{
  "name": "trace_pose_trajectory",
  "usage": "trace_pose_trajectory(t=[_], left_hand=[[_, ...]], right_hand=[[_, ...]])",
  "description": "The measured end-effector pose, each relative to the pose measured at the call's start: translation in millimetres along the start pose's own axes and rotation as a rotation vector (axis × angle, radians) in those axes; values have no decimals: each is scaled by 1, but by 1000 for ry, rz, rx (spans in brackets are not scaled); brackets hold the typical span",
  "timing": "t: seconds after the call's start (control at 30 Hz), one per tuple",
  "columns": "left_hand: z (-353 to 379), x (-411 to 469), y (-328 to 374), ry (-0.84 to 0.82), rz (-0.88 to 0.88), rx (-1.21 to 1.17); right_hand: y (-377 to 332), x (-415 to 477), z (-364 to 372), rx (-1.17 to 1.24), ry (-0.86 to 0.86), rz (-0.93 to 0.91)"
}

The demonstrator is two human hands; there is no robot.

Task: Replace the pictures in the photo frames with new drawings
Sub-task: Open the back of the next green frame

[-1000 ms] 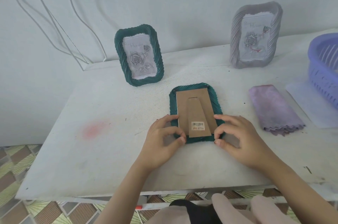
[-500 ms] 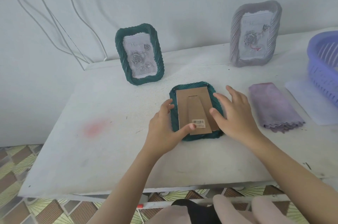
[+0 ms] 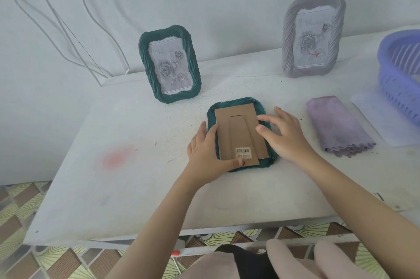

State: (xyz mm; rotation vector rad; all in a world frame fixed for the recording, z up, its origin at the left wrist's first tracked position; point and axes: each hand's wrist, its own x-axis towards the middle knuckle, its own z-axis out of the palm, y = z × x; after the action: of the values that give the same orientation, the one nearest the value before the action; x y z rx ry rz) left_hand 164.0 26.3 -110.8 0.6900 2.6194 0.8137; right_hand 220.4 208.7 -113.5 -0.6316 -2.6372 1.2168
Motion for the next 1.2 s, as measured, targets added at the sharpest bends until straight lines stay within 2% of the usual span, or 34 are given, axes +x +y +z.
trace_pose_trajectory(t=[0.23, 0.4, 0.53, 0.7, 1.0, 1.2], left_hand=[[2, 2, 1, 6, -17, -72], [5, -2, -2, 127, 77, -158], [6, -6, -1, 199, 129, -203], [6, -7, 1, 243, 207, -179], [3, -3, 2, 189, 280, -269], [-3, 0, 2, 126, 229, -345]], right_hand=[[-2, 2, -3, 226, -39, 51], [-2, 1, -7, 413, -29, -18], [-5, -6, -8, 468, 6, -146], [-4, -15, 0, 475, 36, -146], [0, -17, -3, 530, 50, -152], [4, -15, -5, 623, 20, -149]])
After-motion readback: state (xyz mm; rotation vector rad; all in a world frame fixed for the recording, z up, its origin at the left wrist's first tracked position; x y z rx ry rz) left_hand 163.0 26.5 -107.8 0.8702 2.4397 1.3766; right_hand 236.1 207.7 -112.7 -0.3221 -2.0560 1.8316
